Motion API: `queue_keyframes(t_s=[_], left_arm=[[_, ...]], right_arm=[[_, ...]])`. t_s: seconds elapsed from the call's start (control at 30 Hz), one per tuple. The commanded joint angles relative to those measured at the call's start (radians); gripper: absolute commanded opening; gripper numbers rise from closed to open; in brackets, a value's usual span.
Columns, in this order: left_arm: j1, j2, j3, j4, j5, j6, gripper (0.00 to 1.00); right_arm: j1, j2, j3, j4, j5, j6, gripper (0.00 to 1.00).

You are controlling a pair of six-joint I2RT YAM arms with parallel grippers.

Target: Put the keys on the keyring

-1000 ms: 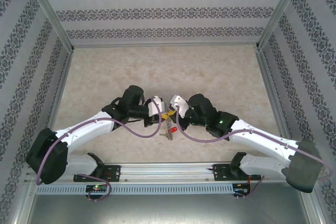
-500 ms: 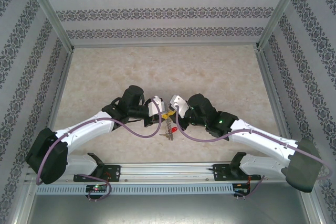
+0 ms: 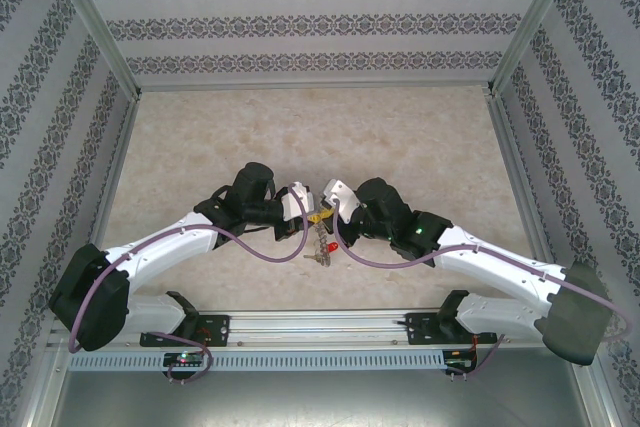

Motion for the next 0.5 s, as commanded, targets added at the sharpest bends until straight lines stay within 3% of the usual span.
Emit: queue_keyframes(t_s=[0.0,0.47], left_arm=[[-0.007,0.003,-0.001,0.022,0.000,-0.001,0.02],[-0.007,0.015,0.012,0.015,0.007,-0.009,0.20]], right_arm=[[-0.002,-0.011,0.012,0.016,0.039,0.027,0.00],[-0.002,0.002,0.024,0.058,-0.064,0.017,0.00]])
